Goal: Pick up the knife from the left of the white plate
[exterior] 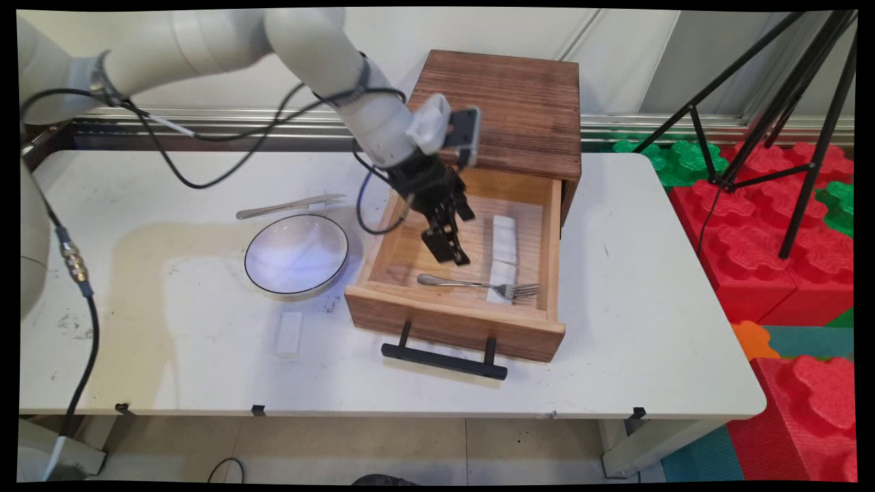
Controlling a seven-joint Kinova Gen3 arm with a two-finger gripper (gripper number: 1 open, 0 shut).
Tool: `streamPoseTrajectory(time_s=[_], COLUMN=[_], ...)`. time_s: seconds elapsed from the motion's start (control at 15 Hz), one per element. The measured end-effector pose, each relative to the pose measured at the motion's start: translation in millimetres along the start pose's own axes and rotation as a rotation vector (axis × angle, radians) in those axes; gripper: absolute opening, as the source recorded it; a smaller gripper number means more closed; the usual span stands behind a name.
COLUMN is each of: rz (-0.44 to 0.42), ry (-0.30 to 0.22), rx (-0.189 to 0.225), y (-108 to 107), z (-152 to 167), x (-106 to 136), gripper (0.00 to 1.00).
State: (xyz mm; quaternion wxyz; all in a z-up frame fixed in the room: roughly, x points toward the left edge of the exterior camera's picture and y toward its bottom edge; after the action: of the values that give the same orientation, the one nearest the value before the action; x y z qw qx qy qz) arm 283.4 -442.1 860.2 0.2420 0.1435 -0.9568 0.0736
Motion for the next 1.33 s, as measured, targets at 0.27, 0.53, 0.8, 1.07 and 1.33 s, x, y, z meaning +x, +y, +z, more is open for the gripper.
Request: streamPoseTrajectory(time_s=[0.27,0.53,0.8,1.07,1.33], rz=[-0.036,-0.116,-0.169,-0.239,-0.297], ry=[0.005,0.002,-0.024,-0.078,-0.132], rx=[0.057,0.146,0.196,0.229,0.258], y=[1.0,10.0,21.7,40.0,48.3], z=[-34.2,-91.8,-133.0,-171.8,-191.1], x=[-8.3,-33.0,-63.6,-108.5,-140.9], gripper=[1.00,1.00,1.00,1.00,1.00])
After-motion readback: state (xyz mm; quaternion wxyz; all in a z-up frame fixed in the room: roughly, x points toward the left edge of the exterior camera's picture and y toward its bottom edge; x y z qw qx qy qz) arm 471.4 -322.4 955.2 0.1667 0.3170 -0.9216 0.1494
